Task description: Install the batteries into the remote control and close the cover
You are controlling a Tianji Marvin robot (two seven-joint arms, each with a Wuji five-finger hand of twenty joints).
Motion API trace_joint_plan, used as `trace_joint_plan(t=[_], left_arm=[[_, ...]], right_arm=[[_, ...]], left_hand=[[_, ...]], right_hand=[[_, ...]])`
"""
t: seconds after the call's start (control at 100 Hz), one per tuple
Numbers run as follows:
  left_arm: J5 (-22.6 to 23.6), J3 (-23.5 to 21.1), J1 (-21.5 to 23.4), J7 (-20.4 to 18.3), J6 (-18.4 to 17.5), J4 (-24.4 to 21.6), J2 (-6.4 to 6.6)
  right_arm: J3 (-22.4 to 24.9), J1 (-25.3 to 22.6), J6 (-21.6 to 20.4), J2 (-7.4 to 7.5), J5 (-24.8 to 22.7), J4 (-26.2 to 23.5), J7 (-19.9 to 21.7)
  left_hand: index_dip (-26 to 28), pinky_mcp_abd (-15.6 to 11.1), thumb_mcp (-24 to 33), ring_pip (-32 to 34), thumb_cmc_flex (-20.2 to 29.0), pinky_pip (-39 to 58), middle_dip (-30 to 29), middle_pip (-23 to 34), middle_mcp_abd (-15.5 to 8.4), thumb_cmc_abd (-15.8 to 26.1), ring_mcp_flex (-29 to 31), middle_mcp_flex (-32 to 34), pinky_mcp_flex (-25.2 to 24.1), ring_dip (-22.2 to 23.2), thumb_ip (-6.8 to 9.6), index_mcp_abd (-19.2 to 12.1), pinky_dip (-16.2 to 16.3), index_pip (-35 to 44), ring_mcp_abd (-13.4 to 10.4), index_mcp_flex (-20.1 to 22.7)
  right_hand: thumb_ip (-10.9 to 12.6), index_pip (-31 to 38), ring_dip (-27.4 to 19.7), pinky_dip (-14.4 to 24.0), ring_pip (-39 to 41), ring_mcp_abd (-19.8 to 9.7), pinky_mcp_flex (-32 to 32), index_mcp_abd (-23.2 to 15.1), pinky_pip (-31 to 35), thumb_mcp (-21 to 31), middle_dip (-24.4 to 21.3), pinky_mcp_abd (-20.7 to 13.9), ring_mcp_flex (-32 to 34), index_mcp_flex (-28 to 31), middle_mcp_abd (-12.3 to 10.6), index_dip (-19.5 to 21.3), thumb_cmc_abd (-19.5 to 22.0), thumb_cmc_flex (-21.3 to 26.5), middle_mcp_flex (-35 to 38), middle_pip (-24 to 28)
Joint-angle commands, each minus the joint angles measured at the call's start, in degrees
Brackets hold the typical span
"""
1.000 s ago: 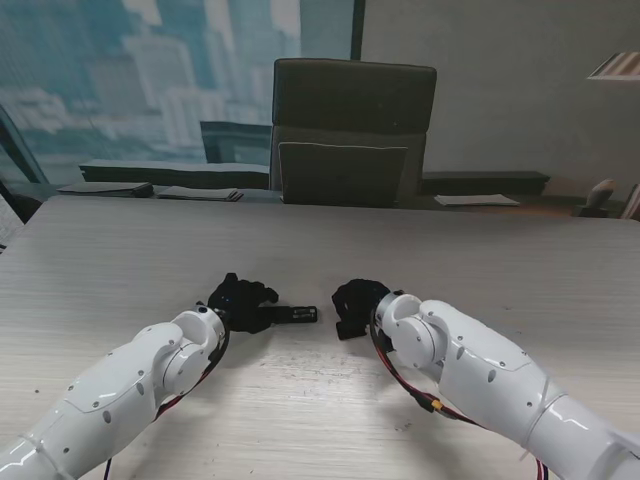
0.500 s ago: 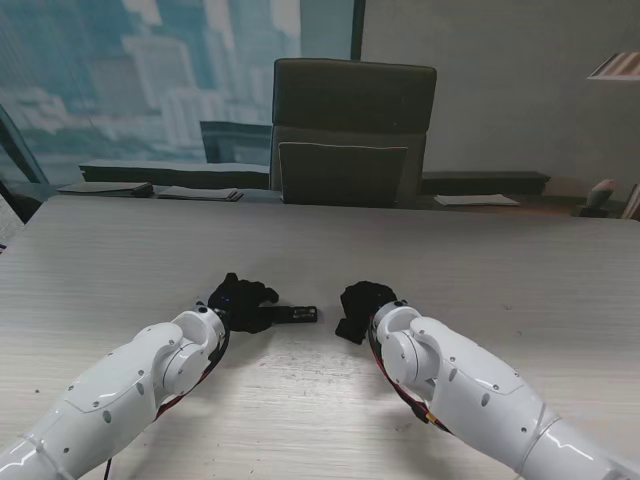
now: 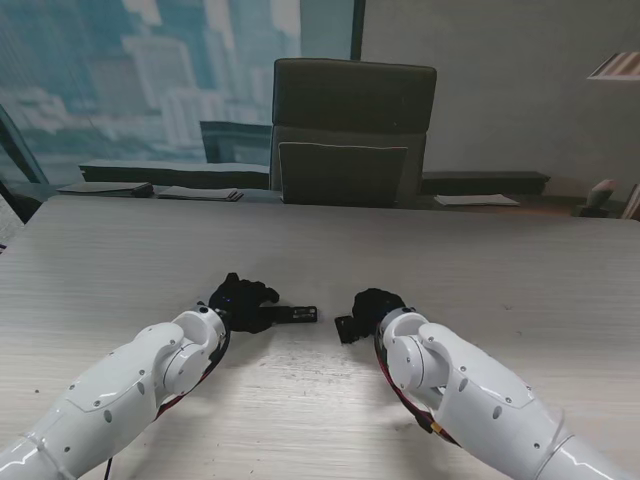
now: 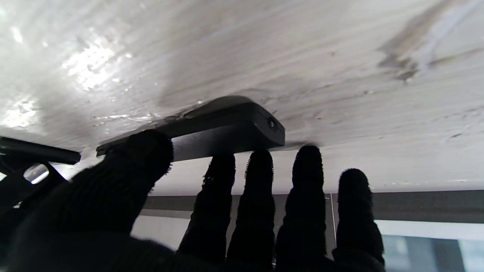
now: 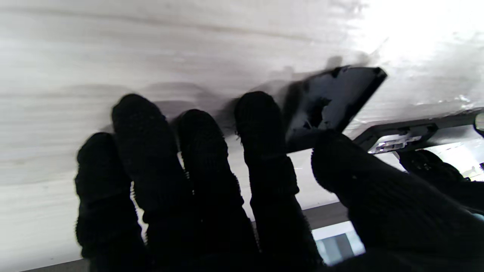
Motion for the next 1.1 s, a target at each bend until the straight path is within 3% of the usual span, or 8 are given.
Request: trace_joint_plan(t=[0.0, 0.2, 0.27, 0.43, 0.58, 0.73, 0.92, 1.09], left_arm=[[-0.3, 0.2, 0.2, -1.2, 0.1, 0.4, -0.12], [-0.3, 0.2, 0.2, -1.3, 0.2, 0.4, -0.12], [-0.3, 0.3, 0.2, -1.3, 0.1, 0.4, -0.12], [-0.4, 0.4, 0.2, -1.3, 0.1, 0.5, -0.14], [-0.6, 0.4, 0.1, -0.8, 0.2, 0.6, -0.26], [-0.8, 0.6, -0.1, -0.9, 0.1, 0.7, -0.28], [-0.8, 0.2, 0.2, -0.9, 0.3, 0.6, -0.29], [-0.8, 0.3, 0.1, -0.6, 0.3, 0.8, -0.33]], right_arm=[[-0.2, -1.5, 0.2, 0.51, 0.0, 0.3, 1.6], [2.2, -2.9, -2.8, 1.23, -2.3, -1.5, 1.9], [3.6, -3.4, -4.9, 1.72, -3.2, -2.3, 2.8], [6.5, -4.0, -11.4, 2.41, -5.7, -2.6, 2.9], [7.2, -3.1, -19.5, 2.62, -7.9, -0.3, -0.2], [5.9, -0.8, -27.5, 3.38, -11.6, 2.2, -1.8], [3.3, 2.5, -33.4, 3.66, -9.7, 4.8, 0.2], [1.8, 4.5, -36.4, 3.68, -8.7, 6.3, 0.8]], left_hand=[[-0.5, -0.2, -1.1, 0.1, -1.4, -0.4, -0.5, 0.2, 0.1, 1.6, -0.2, -0.1, -1.1, -0.2, 1.50, 0.8, -0.6, -0.3, -0.4, -0.5], [-0.5, -0.1, -1.2, 0.1, -1.4, -0.4, -0.5, 0.2, 0.2, 1.6, -0.2, -0.2, -1.1, -0.2, 1.50, 0.7, -0.6, -0.3, -0.5, -0.6], [-0.5, -0.1, -1.2, 0.1, -1.4, -0.4, -0.5, 0.2, 0.1, 1.6, -0.1, -0.1, -1.1, -0.2, 1.50, 0.7, -0.6, -0.3, -0.4, -0.5], [-0.5, -0.1, -1.3, 0.1, -1.4, -0.4, -0.5, 0.2, 0.2, 1.6, -0.1, -0.1, -1.1, -0.2, 1.52, 0.6, -0.6, -0.3, -0.4, -0.5], [-0.5, -0.2, -1.3, 0.2, -1.4, -0.4, -0.5, 0.2, 0.2, 1.7, -0.1, -0.1, -1.1, -0.1, 1.54, 0.6, -0.6, -0.3, -0.4, -0.5], [-0.5, -0.1, -1.4, 0.2, -1.5, -0.4, -0.5, 0.2, 0.2, 1.8, -0.1, -0.1, -1.1, -0.1, 1.53, 0.7, -0.6, -0.3, -0.4, -0.5], [-0.5, -0.1, -1.7, 0.2, -1.4, -0.4, -0.5, 0.2, 0.2, 1.9, -0.1, -0.1, -1.1, -0.1, 1.59, 0.5, -0.6, -0.2, -0.2, -0.3], [-0.4, -0.1, -1.6, 0.3, -1.4, -0.3, -0.5, 0.3, 0.1, 1.9, 0.0, 0.0, -1.1, -0.1, 1.60, 0.6, -0.5, -0.2, -0.4, -0.3]], right_hand=[[1.7, -2.1, -2.0, -0.9, -2.0, 2.1, 0.0, 1.3, -1.3, -0.9, -3.3, 2.5, 1.5, 2.1, 1.7, 0.0, 1.6, -1.4, 0.4, -7.2], [1.6, -8.0, -2.0, -1.5, -3.9, 0.4, -3.8, 1.0, -3.3, 0.0, -2.9, 0.3, -3.1, -4.5, 1.7, 0.4, -3.2, -0.9, -5.5, -8.0], [-0.7, -9.9, -1.9, -2.3, -5.3, -0.7, -6.4, 0.1, -5.3, 0.1, -2.9, -0.8, -6.3, -10.1, 1.2, -1.4, -5.6, -0.2, -9.2, -8.5], [-3.6, -5.4, -1.5, -2.3, -9.5, -3.7, -11.2, -5.0, -10.0, 2.9, -3.2, -3.3, -13.7, -23.1, -1.1, -6.1, -12.0, 1.8, -16.6, -8.7], [-5.8, 1.1, -0.6, -0.2, -9.4, -6.2, -10.6, -10.5, -9.5, 7.7, -2.9, -5.3, -15.9, -28.4, -3.0, -11.3, -18.5, 4.3, -20.0, -7.2], [-0.1, 1.3, -0.1, 0.0, -11.2, -10.4, -13.9, -18.3, -13.0, 12.8, -2.2, -8.7, -21.1, -36.8, -7.3, -7.3, -20.4, 7.9, -27.7, -6.0], [-0.1, 2.3, 0.3, 0.7, -13.0, -13.3, -16.6, -27.1, -16.5, 13.9, -1.9, -9.9, -26.6, -48.2, -11.0, -6.0, -20.6, 13.4, -38.9, -5.6], [0.0, 3.3, 0.6, 1.2, -12.8, -14.5, -17.0, -29.6, -17.2, 14.4, -2.0, -10.9, -27.6, -51.3, -12.1, -6.3, -20.3, 15.5, -42.9, -5.3]])
